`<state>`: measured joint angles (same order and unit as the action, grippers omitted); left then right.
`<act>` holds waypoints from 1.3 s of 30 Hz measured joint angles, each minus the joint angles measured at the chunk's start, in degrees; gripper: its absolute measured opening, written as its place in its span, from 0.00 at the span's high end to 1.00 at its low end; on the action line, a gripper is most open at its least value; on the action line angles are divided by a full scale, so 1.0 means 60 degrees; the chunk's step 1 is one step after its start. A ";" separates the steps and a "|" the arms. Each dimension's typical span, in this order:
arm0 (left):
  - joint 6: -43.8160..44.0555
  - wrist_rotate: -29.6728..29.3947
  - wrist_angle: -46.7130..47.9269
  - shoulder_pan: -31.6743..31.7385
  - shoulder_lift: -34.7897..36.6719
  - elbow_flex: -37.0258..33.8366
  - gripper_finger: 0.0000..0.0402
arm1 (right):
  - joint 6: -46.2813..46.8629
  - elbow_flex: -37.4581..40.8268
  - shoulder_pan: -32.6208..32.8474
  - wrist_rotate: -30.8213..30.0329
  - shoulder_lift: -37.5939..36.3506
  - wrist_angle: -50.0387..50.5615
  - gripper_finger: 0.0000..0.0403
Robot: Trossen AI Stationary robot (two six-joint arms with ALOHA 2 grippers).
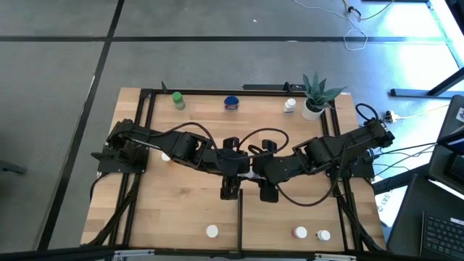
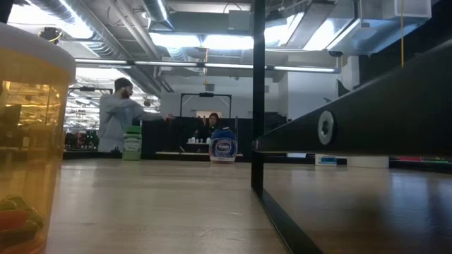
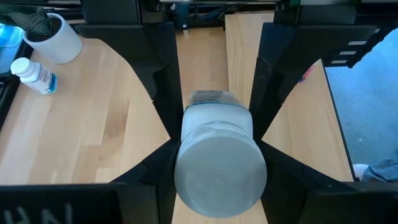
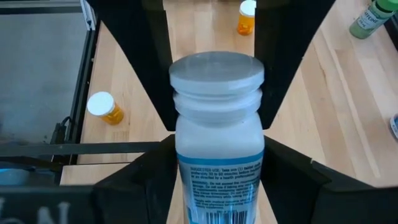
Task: Pick and place medicine bottles onto shelf by color
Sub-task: Put the bottom left white pill bottle onto the shelf
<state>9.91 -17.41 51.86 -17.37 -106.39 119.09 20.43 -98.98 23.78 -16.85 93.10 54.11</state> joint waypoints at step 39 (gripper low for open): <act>-0.0419 0.0561 -0.0011 0.0102 0.0000 0.0004 0.50 | -0.0281 0.0000 0.0009 -0.0002 -0.0011 -0.0047 0.59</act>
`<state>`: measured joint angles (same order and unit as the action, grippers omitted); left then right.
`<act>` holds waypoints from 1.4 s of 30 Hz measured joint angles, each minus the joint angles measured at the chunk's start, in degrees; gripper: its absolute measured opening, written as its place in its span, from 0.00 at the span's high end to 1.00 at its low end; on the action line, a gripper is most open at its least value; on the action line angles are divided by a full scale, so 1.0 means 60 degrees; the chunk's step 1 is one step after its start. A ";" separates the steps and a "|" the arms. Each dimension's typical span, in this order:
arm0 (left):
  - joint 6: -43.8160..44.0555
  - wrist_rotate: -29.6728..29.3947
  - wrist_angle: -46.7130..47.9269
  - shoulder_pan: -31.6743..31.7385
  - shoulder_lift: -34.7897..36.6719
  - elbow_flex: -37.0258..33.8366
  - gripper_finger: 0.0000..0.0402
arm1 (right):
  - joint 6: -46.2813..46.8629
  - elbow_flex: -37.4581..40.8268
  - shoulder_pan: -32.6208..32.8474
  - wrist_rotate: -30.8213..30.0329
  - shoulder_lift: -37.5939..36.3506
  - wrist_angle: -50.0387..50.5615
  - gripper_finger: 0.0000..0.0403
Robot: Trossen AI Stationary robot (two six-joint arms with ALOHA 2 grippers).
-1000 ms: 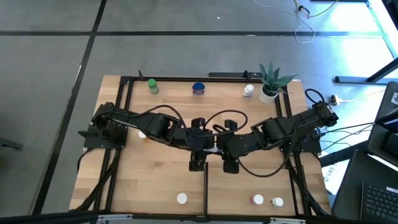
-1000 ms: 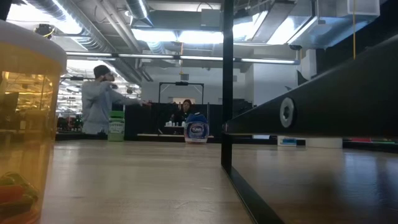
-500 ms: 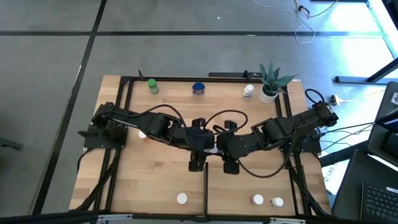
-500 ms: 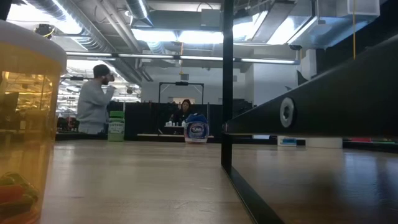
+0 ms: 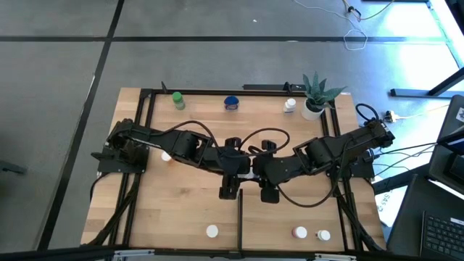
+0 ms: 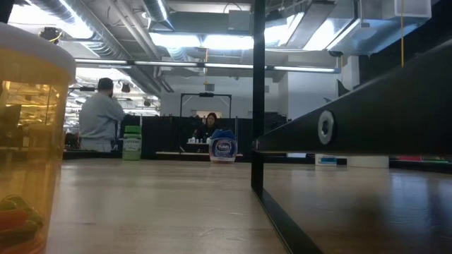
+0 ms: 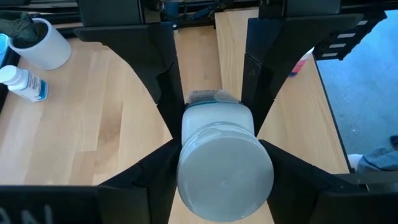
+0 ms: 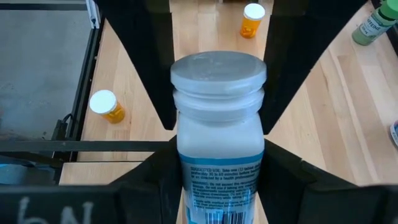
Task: Pick and place medicine bottles onto shelf by color
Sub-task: Put the bottom left white pill bottle onto the shelf
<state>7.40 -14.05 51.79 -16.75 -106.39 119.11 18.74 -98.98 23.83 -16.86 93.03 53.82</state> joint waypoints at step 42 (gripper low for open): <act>-0.0133 -0.0658 -0.0238 0.0033 0.0482 0.0000 0.51 | 0.0036 0.0000 0.0006 -0.0336 -0.0358 0.0188 0.59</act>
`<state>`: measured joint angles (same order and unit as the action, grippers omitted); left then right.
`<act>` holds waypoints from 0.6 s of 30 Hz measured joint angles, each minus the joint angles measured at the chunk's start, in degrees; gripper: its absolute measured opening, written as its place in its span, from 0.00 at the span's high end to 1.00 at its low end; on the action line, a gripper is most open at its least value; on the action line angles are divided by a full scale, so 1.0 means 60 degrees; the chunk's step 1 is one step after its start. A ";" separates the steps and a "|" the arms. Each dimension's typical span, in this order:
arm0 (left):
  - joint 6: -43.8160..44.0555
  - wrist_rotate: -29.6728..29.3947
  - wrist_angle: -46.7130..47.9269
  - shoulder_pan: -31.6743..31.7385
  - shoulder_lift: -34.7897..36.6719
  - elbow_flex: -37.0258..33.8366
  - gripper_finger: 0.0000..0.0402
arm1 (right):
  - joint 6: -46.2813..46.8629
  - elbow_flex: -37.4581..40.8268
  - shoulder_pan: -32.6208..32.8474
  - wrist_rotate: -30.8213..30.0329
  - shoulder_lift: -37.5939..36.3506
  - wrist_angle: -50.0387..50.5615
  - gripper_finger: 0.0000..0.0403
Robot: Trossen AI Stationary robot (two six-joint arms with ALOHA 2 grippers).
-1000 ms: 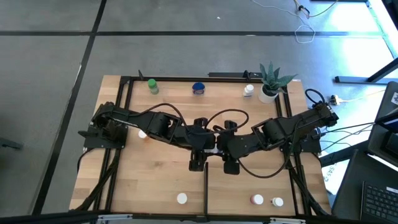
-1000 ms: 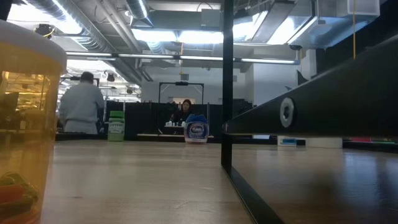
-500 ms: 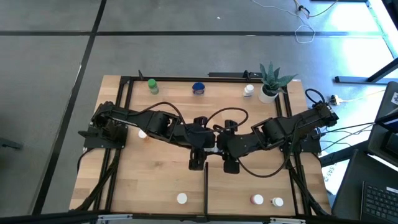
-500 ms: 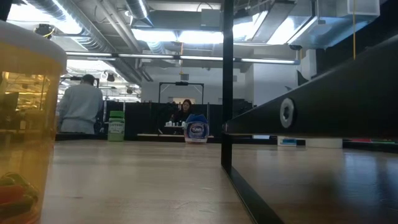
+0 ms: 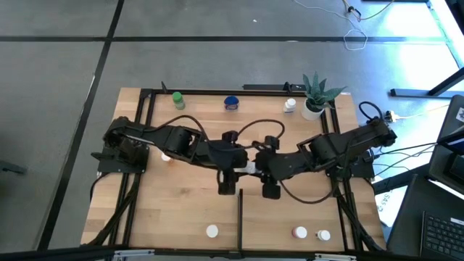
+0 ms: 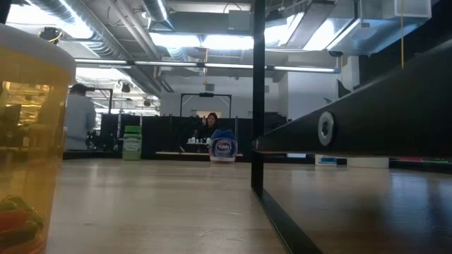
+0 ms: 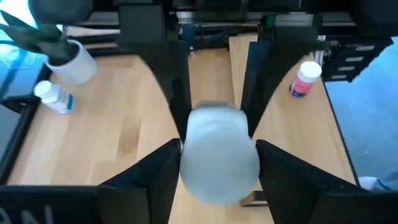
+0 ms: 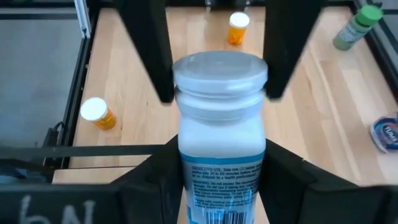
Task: Pick and place medicine bottles onto shelf by color
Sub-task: Put the bottom left white pill bottle onto the shelf
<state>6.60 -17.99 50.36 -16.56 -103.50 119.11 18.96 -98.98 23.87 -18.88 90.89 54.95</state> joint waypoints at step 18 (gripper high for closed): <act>-0.0125 -0.1219 0.0627 -0.0653 0.1063 0.0015 0.51 | 0.1201 0.0004 0.1608 -0.2097 -0.1173 0.1262 0.59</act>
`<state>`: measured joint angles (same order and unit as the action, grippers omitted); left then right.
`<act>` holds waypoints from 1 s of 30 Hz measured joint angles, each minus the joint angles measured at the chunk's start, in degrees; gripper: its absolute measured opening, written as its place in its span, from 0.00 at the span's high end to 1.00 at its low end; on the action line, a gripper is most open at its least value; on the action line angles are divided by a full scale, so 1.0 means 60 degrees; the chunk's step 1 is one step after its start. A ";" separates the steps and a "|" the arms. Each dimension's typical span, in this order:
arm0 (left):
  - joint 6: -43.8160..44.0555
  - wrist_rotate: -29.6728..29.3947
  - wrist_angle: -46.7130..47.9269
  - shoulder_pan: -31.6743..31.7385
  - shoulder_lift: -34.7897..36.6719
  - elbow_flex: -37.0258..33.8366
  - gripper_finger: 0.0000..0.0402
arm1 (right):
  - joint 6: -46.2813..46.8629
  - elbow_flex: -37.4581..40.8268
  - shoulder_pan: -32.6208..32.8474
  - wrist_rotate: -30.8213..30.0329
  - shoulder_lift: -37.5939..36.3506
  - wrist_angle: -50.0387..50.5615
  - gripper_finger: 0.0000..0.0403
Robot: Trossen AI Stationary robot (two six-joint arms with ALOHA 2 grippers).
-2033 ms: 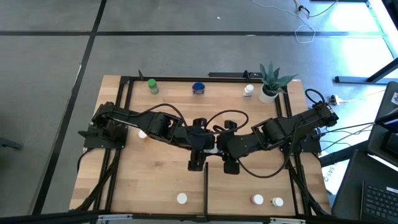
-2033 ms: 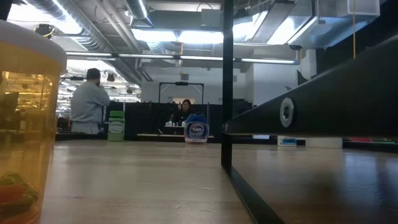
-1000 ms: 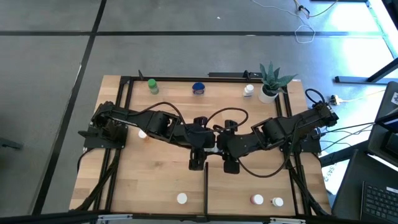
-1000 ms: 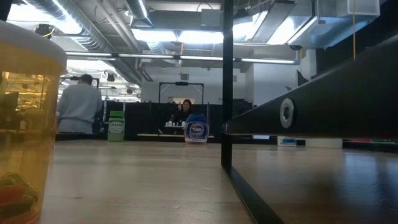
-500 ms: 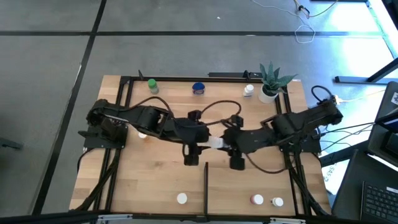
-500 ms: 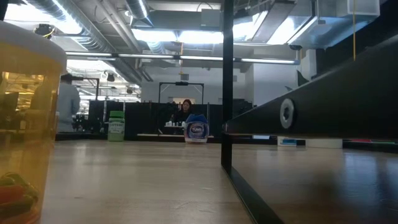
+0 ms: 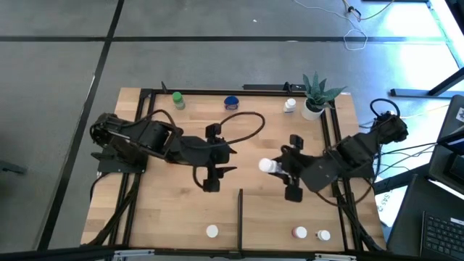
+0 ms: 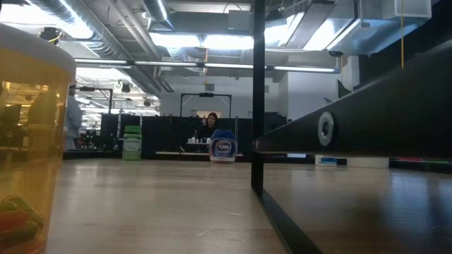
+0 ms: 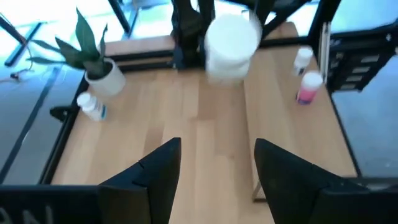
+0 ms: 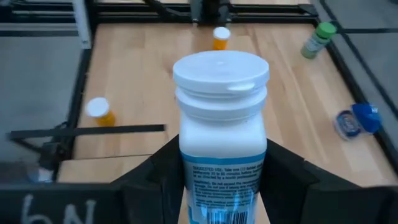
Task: Pick and place medicine bottles onto shelf by color
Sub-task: Put the bottom left white pill bottle onto the shelf
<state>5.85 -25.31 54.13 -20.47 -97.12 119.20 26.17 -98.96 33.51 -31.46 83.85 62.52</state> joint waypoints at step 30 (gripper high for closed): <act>0.0533 -0.0255 0.0087 -0.0491 0.0182 -0.0008 0.51 | 0.1002 0.6044 0.1139 0.0403 -0.2848 -0.6389 0.59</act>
<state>9.05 -26.84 54.65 -23.42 -96.03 119.15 32.18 -62.69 40.35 -29.04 66.76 24.19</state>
